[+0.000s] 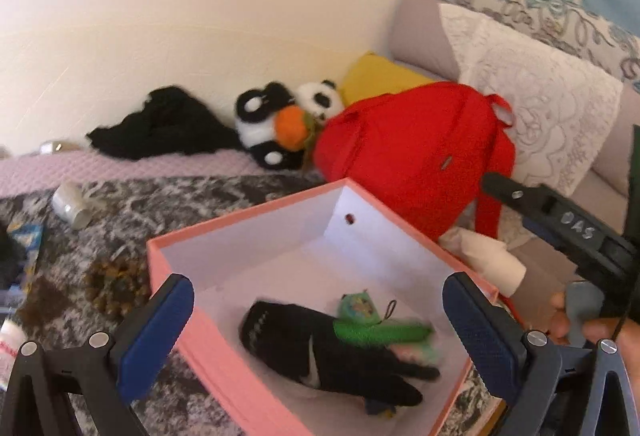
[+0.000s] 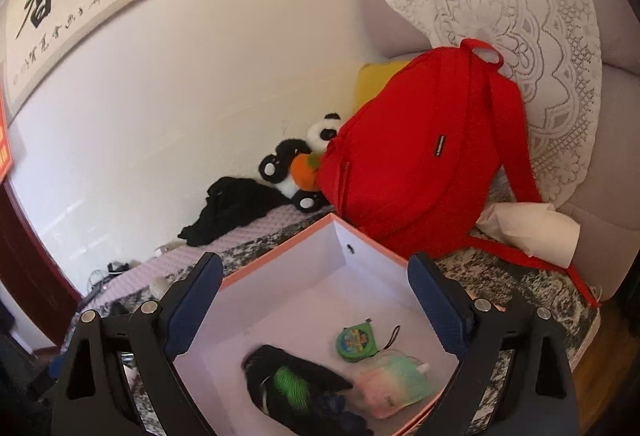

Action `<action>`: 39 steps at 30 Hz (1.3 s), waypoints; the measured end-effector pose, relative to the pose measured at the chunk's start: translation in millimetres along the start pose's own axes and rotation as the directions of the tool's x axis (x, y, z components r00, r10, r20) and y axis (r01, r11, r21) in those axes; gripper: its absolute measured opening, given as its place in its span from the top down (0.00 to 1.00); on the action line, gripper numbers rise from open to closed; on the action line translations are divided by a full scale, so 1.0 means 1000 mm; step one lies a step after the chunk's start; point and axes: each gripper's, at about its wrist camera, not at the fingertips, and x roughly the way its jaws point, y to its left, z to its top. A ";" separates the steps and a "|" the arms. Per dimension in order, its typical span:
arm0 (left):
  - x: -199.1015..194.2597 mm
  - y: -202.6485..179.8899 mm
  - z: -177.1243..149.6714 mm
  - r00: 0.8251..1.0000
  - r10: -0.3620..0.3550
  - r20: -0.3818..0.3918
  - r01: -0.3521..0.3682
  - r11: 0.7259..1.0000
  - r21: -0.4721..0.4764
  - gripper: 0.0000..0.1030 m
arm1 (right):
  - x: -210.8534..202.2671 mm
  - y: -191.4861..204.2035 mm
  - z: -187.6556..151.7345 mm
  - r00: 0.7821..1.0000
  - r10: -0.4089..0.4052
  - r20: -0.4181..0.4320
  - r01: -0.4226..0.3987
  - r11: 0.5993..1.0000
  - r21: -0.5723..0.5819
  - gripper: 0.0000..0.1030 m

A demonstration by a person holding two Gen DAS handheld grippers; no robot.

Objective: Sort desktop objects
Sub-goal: 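Carry the glove and pouch into the pink box and open both grippers, then withdraw both open grippers from the pink box toward the table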

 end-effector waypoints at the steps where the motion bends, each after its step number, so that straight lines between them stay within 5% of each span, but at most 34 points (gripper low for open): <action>1: -0.002 0.006 0.000 1.000 0.013 -0.005 -0.013 1.000 -0.013 0.00 | 0.001 0.004 -0.001 1.000 0.010 -0.004 -0.010 1.000 -0.004 0.06; 10: -0.043 0.067 -0.012 0.986 0.165 0.000 -0.165 0.985 -0.059 0.00 | 0.009 0.075 -0.018 0.994 0.103 -0.036 -0.105 0.991 -0.086 0.06; 23: -0.106 0.192 -0.049 0.925 0.373 -0.064 -0.379 0.911 -0.164 0.00 | 0.039 0.222 -0.082 0.946 0.266 -0.184 -0.301 0.932 -0.200 0.06; 29: -0.090 0.229 -0.072 0.911 0.386 -0.147 -0.409 0.894 -0.184 0.00 | 0.094 0.273 -0.126 0.883 0.287 -0.372 -0.368 0.915 -0.169 0.06; 33: -0.059 0.245 -0.079 0.914 0.357 -0.190 -0.390 0.903 -0.181 0.00 | 0.139 0.306 -0.153 0.816 0.301 -0.493 -0.414 0.900 -0.136 0.06; 39: 0.003 0.272 -0.090 0.898 0.326 -0.295 -0.388 0.903 -0.186 0.00 | 0.213 0.336 -0.183 0.753 0.280 -0.596 -0.430 0.895 -0.122 0.06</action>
